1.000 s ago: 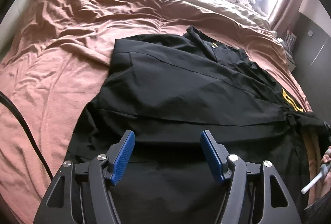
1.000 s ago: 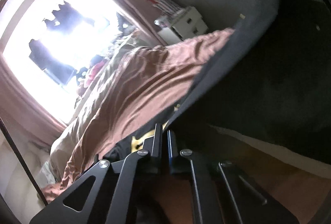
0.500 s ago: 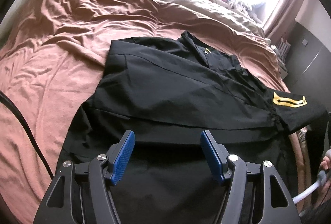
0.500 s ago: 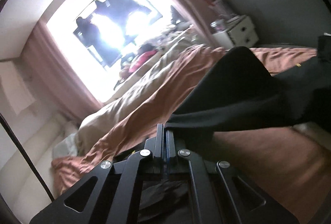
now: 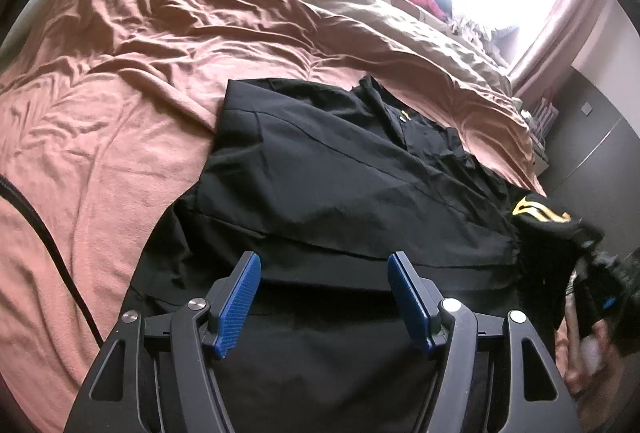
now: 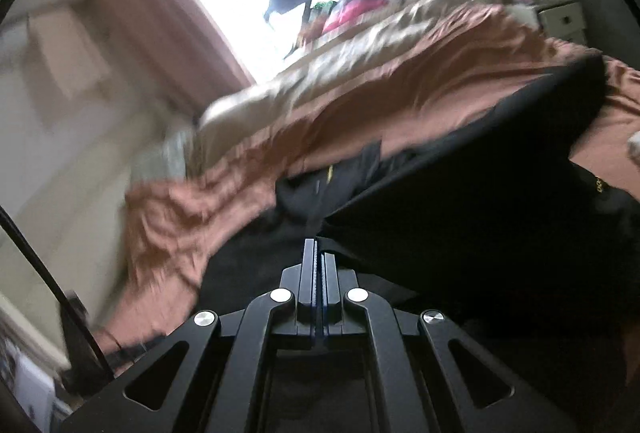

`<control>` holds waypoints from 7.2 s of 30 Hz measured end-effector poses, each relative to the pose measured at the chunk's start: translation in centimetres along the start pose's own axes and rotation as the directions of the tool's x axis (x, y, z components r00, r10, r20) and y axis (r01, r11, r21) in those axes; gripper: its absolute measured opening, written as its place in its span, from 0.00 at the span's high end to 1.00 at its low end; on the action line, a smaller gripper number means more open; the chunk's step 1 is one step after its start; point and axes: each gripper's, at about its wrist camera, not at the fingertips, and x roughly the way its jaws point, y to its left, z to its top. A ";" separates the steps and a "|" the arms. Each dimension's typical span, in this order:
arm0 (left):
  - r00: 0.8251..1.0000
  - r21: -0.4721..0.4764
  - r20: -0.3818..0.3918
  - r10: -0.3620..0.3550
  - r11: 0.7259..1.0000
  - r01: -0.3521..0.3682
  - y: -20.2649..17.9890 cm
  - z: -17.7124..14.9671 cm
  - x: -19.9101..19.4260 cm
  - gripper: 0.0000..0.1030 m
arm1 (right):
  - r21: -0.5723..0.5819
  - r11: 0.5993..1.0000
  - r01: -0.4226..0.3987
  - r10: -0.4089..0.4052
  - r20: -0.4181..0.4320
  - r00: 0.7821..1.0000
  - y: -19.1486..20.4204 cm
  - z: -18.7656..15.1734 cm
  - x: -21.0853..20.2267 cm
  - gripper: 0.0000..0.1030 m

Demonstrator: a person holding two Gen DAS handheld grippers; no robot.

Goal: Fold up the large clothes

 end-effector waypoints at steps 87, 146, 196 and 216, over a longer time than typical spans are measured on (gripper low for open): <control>0.995 -0.083 0.101 -0.018 0.996 0.027 2.3 1.8 -2.9 0.17 | 0.293 0.914 0.280 -0.271 -0.073 0.960 -8.7 1.2 -1.5 0.22; 0.992 -0.455 0.116 -0.051 0.885 0.099 15.7 3.1 -3.9 0.14 | -0.451 0.892 -0.007 -0.124 -0.260 0.958 18.5 -7.0 18.0 0.98; 1.000 0.010 0.001 -0.023 1.000 0.023 4.2 2.1 6.0 0.27 | 0.494 0.850 0.182 -0.193 -0.030 0.981 -16.0 0.3 -0.1 0.50; 0.998 -0.022 -0.064 -0.030 0.999 0.028 2.1 1.6 0.2 0.34 | 0.503 0.847 0.175 -0.151 -0.088 0.985 -13.0 0.1 -2.0 0.57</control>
